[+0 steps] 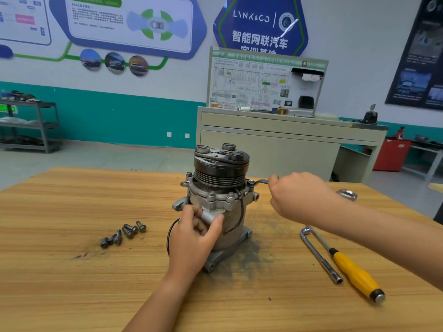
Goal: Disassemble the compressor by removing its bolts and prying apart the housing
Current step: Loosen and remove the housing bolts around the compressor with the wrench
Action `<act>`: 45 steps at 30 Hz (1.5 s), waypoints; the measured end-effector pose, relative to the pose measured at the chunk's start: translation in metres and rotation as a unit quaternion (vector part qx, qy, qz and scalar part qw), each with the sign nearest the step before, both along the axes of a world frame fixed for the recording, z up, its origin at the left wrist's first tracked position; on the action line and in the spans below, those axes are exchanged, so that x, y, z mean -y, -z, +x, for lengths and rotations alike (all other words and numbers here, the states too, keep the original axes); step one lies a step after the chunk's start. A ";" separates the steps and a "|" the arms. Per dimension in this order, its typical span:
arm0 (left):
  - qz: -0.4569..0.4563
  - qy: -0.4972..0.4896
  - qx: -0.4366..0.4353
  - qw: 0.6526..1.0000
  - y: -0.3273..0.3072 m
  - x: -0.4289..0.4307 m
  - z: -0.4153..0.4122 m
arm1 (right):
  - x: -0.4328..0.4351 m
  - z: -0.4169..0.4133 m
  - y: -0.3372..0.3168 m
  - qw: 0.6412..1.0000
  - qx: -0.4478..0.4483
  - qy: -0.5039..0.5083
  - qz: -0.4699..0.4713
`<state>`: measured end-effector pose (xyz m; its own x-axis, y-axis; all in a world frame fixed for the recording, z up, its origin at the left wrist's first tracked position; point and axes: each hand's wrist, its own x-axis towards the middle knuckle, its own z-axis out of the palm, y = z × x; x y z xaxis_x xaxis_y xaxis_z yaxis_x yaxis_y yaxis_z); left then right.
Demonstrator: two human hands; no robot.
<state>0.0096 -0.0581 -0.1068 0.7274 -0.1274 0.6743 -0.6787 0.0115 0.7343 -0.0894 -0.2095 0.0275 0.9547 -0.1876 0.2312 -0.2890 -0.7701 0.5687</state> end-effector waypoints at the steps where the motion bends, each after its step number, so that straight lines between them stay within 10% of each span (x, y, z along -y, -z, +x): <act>1: 0.003 0.002 0.000 1.000 0.001 0.000 0.000 | 0.007 0.001 -0.003 1.000 -0.001 -0.010 -0.011; 17: 0.030 0.006 0.020 0.999 -0.001 -0.003 0.001 | 0.046 0.079 0.018 0.934 0.234 -0.270 0.003; 23: 0.028 -0.002 0.023 0.999 0.001 -0.002 0.003 | 0.049 0.042 0.008 0.913 0.342 -0.129 0.183; 33: 0.022 -0.009 0.012 1.000 0.001 -0.001 0.003 | 0.017 -0.011 0.023 0.991 0.101 0.012 0.091; 45: 0.018 0.000 0.005 1.000 0.001 -0.001 0.003 | -0.017 -0.008 -0.009 0.986 -0.086 0.026 -0.138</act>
